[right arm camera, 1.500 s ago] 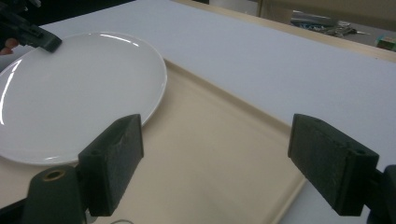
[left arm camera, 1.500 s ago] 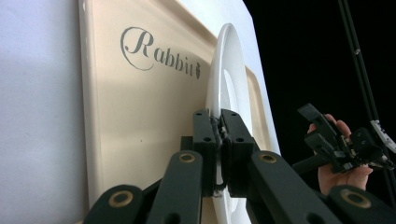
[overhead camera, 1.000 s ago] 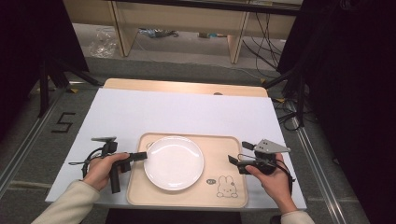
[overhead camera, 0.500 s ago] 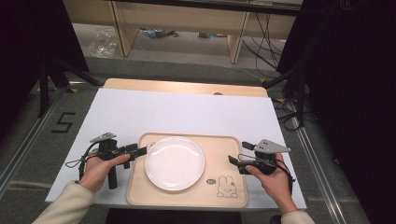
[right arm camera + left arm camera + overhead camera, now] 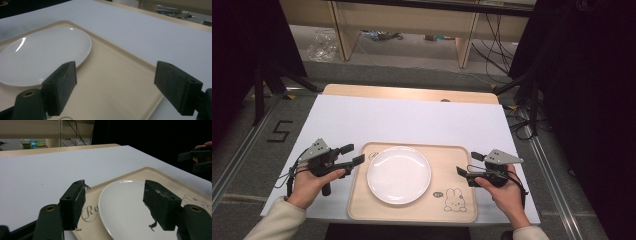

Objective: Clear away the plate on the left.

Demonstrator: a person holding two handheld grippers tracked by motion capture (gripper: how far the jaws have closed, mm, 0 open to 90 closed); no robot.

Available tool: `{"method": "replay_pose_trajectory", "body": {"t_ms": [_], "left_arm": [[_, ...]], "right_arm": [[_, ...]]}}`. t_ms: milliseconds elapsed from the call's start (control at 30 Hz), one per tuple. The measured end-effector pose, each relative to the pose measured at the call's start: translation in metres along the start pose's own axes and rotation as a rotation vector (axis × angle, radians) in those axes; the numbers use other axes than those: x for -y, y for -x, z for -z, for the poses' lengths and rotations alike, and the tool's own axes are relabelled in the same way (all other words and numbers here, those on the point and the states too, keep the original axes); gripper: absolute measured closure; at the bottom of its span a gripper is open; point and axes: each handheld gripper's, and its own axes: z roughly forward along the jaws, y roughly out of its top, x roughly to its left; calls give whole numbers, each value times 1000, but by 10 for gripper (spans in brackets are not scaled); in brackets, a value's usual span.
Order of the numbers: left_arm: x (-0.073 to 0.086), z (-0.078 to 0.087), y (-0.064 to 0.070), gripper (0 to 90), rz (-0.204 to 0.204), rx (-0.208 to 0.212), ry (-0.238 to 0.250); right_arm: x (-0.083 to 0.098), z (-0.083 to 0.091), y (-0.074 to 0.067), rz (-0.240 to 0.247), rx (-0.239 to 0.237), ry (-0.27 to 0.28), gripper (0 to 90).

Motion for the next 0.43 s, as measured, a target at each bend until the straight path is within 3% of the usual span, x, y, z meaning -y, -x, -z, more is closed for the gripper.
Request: {"method": "replay_pose_trajectory", "body": {"t_ms": [100, 233, 367, 400, 433], "left_arm": [[0, 5, 0, 342, -18, -18, -1], [2, 13, -1, 344, 6, -19, -1], [3, 15, -1, 334, 8, -23, -12], [3, 15, -1, 332, 7, -22, -17], [3, 14, -1, 332, 4, -21, -19]], "right_arm": [[0, 0, 0, -1, -3, 0, 191], [0, 0, 0, 0, 0, 0, 191], [0, 0, 0, 1, 1, 0, 191], [1, -2, -1, -23, -18, 6, 191], [0, 0, 0, -7, -3, -4, 191]]}}
